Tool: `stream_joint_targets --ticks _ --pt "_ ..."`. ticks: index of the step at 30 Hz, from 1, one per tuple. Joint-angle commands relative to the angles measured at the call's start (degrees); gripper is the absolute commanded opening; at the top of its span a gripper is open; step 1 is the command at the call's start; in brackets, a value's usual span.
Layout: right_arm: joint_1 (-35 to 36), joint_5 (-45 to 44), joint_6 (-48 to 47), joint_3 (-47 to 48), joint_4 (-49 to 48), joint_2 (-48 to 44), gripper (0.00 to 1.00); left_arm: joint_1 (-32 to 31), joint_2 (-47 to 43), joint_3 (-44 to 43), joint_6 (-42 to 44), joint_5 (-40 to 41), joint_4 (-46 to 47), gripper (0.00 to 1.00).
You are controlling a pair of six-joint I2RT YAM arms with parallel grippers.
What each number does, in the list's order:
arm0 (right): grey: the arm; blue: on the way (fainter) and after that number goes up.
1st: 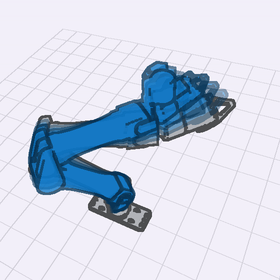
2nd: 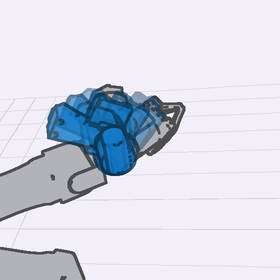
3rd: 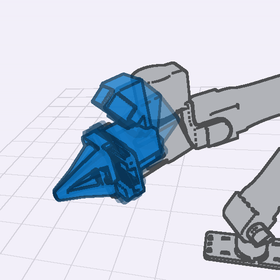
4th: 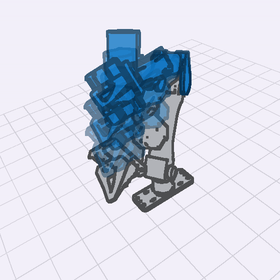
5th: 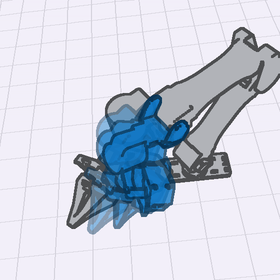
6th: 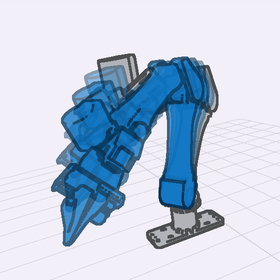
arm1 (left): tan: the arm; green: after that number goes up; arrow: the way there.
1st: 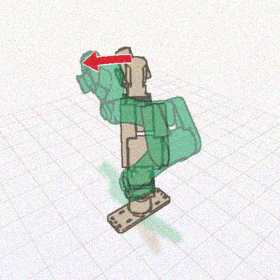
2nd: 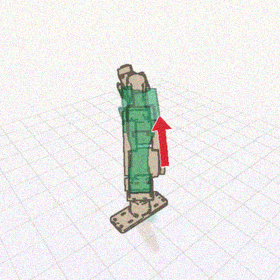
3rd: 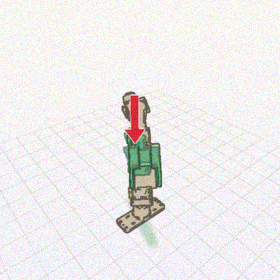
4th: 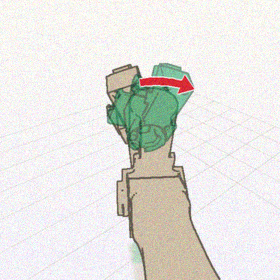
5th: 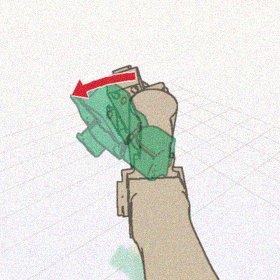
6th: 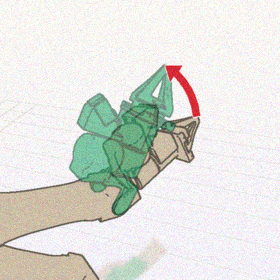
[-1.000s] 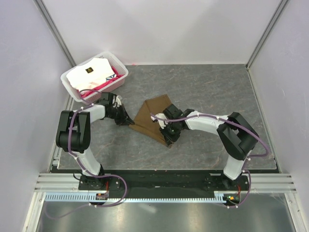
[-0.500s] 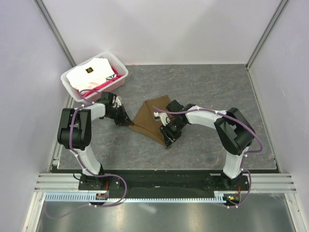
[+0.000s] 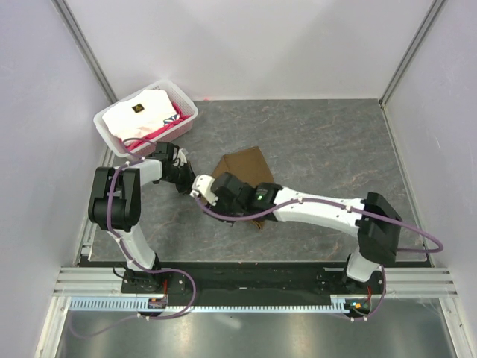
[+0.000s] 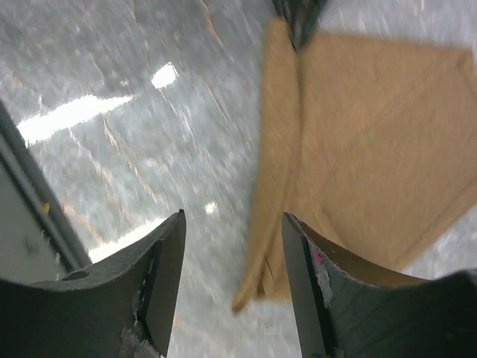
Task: Fold the napkin, place the utensils inside, and roll it up
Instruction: Roll the napkin with the utensil
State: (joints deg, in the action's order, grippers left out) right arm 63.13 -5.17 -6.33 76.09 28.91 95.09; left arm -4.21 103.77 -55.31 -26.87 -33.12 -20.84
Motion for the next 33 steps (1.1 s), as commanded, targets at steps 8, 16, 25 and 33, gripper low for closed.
stream_joint_targets --ticks 8,16,25,33 --pt "4.89 -19.00 -9.49 2.74 -11.85 15.03 0.55 0.43 -2.34 -0.76 2.00 -1.24 -0.16 0.02" --pt "3.32 -19.19 -11.51 2.65 -13.79 18.73 0.53 0.43 -2.16 -0.85 1.82 -1.24 0.36 0.02" --pt "-2.04 -9.54 -9.32 4.76 -12.21 22.51 0.46 0.43 -2.16 -0.77 1.82 -1.42 0.54 0.02" --pt "-9.07 11.39 -6.86 5.38 -6.32 22.95 0.22 0.43 -3.39 -0.33 1.21 -1.94 1.94 0.02"
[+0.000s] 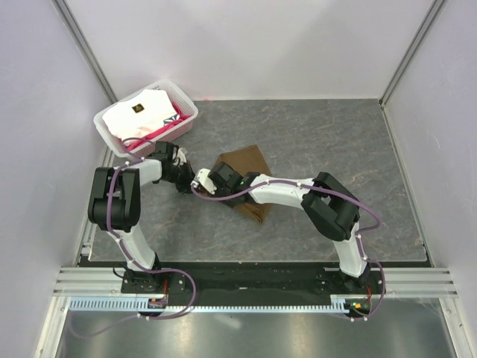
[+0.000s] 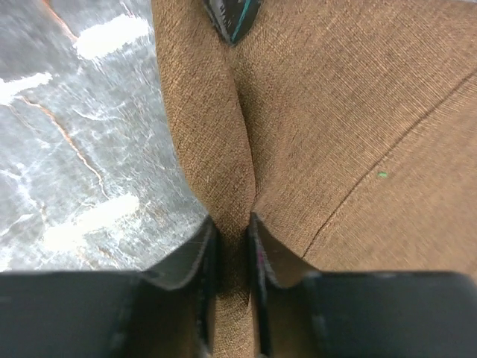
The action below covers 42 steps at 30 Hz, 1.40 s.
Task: Fold the napkin, place the utensils inside, and roll it up
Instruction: Roll the napkin with the utensil
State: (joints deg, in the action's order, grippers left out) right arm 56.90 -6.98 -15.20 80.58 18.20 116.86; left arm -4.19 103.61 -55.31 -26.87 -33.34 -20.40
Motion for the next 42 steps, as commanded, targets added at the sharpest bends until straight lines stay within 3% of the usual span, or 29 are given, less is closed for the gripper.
stream_joint_targets --ticks 1,3,9,15,20,26,35,42 --pt "-3.20 14.79 2.10 0.64 4.91 1.27 0.19 0.41 -3.76 -0.15 0.86 -1.73 1.68 0.02" --pt "-4.34 18.82 2.63 -0.76 5.45 1.27 0.15 0.41 -4.47 0.11 0.59 -1.55 2.03 0.07" --pt "-7.16 26.92 4.13 -4.19 5.54 0.92 0.08 0.58 -9.12 2.22 -0.98 1.87 2.56 0.50" --pt "-9.00 35.18 4.92 -5.87 6.06 0.65 0.08 0.58 -14.75 7.91 -3.88 1.88 8.09 0.61" --pt "-11.81 43.71 5.36 -5.52 6.85 1.09 0.08 0.58 -18.96 15.21 -6.70 -1.81 16.70 0.63" --pt "-14.45 49.86 3.17 -0.26 14.22 5.65 0.08 0.49 -23.63 21.02 -8.37 -2.96 20.14 0.64" --pt "-17.70 54.00 2.28 5.81 21.61 12.16 0.08 -0.38 -27.68 27.53 -9.86 -3.49 27.16 0.67" --pt "-18.76 54.09 1.58 9.95 26.44 16.99 0.09 -0.91 -25.31 27.98 -10.57 -3.22 31.82 0.59"
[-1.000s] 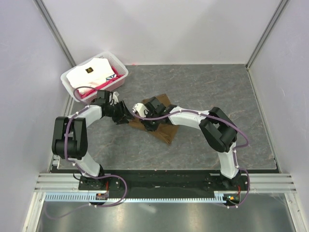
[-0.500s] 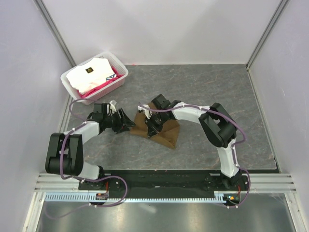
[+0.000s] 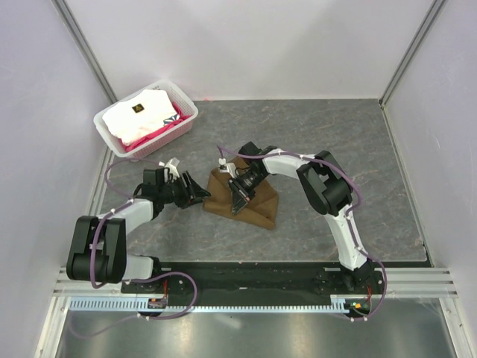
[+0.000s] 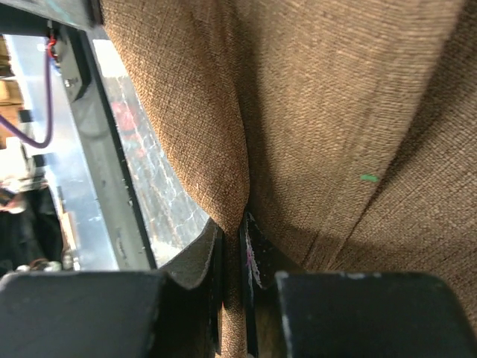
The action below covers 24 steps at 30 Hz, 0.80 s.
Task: Fold the napkin, place the utensils inside, and roll it up
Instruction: Roll the napkin with the utensil
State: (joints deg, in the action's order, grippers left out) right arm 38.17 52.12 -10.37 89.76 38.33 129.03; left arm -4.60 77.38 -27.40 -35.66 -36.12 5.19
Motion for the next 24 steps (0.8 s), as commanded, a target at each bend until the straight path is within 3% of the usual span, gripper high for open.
stream_joint_targets --ticks 1,6,12,15,16,18,24 --pt "-0.12 -5.10 -3.34 1.47 6.58 5.17 0.09 -0.67 1.10 -0.11 -1.78 -0.53 6.84 0.58" --pt "-0.64 -5.36 -3.08 3.49 7.73 6.75 0.09 -1.55 3.65 -0.55 -1.61 -1.58 6.94 0.49" --pt "-0.91 -6.24 -2.72 4.90 8.34 7.72 0.09 -3.13 3.74 -0.29 -1.69 -2.03 6.85 0.47" --pt "-0.99 -6.41 -2.64 5.16 8.34 7.90 0.09 -3.57 5.40 -0.72 -1.69 -0.98 5.36 0.30" --pt "-1.08 -6.41 -2.64 5.17 8.34 7.81 0.09 -3.57 6.10 -1.34 -1.61 -0.62 4.31 0.16" --pt "-1.26 -6.50 -2.55 5.43 8.17 7.55 0.10 -3.57 7.51 -2.30 -1.26 1.30 0.97 0.04" --pt "-1.87 -6.85 -2.20 5.69 7.99 4.92 0.27 -3.57 7.96 -4.24 -0.64 6.32 -4.84 0.02"
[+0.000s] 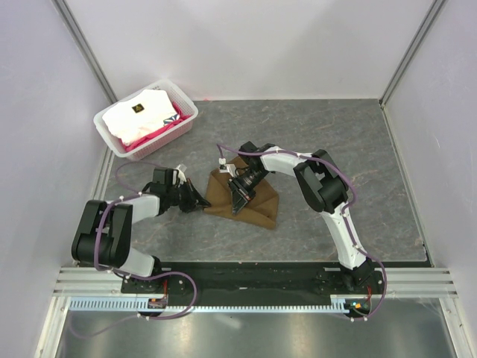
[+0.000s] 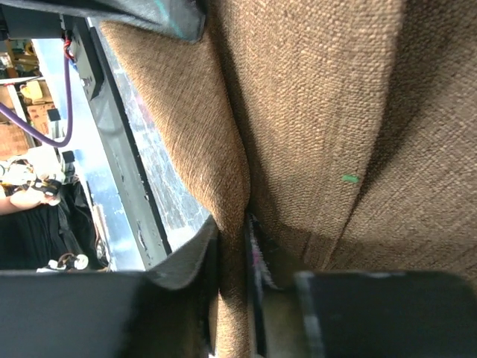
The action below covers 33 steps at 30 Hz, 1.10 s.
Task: Fold the napkin, place the utensils inside, and roll it up
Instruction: Roll the napkin with the utensil
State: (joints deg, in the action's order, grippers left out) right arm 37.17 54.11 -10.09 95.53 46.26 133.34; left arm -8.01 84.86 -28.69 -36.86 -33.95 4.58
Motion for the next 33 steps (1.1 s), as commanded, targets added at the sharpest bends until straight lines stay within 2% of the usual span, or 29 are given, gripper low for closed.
stream_joint_targets --ticks 1,10,13,16,17,20,21,24,28,33 --pt "-0.78 -9.10 -2.31 -0.08 -0.12 0.00 0.34 -0.16 0.83 -3.30 1.26 4.42 -6.23 0.02" --pt "-1.04 -14.80 0.33 -2.36 -3.71 -11.86 0.54 -0.16 3.29 -6.73 3.46 4.78 -10.55 0.02" --pt "-0.87 -18.85 1.39 -6.30 -9.07 -18.18 0.65 -0.16 4.35 -7.52 3.64 4.43 -10.73 0.02" --pt "1.32 -26.92 0.95 -13.24 -16.97 -26.09 0.70 -0.16 5.05 -8.58 4.08 4.25 -11.78 0.02" --pt "2.29 -33.47 0.60 -15.44 -21.43 -30.29 0.71 -0.16 5.23 -8.67 4.08 4.25 -12.13 0.02" --pt "9.22 -44.92 -2.30 -24.14 -29.70 -36.81 0.73 -0.16 5.67 -9.19 4.17 4.25 -12.49 0.02" --pt "13.24 -51.93 -4.13 -27.55 -31.22 -37.79 0.73 -0.16 5.75 -9.37 4.34 4.16 -12.58 0.02" --pt "19.51 -62.33 -6.16 -32.05 -35.71 -38.86 0.73 -0.16 6.20 -9.89 4.52 3.90 -13.19 0.02" --pt "24.17 -67.81 -9.59 -33.65 -37.91 -36.67 0.74 -0.16 6.20 -9.81 4.69 3.90 -13.46 0.02" --pt "24.97 -68.08 -11.00 -32.95 -38.26 -32.62 0.72 -0.16 6.19 -9.90 4.78 3.81 -13.46 0.02"
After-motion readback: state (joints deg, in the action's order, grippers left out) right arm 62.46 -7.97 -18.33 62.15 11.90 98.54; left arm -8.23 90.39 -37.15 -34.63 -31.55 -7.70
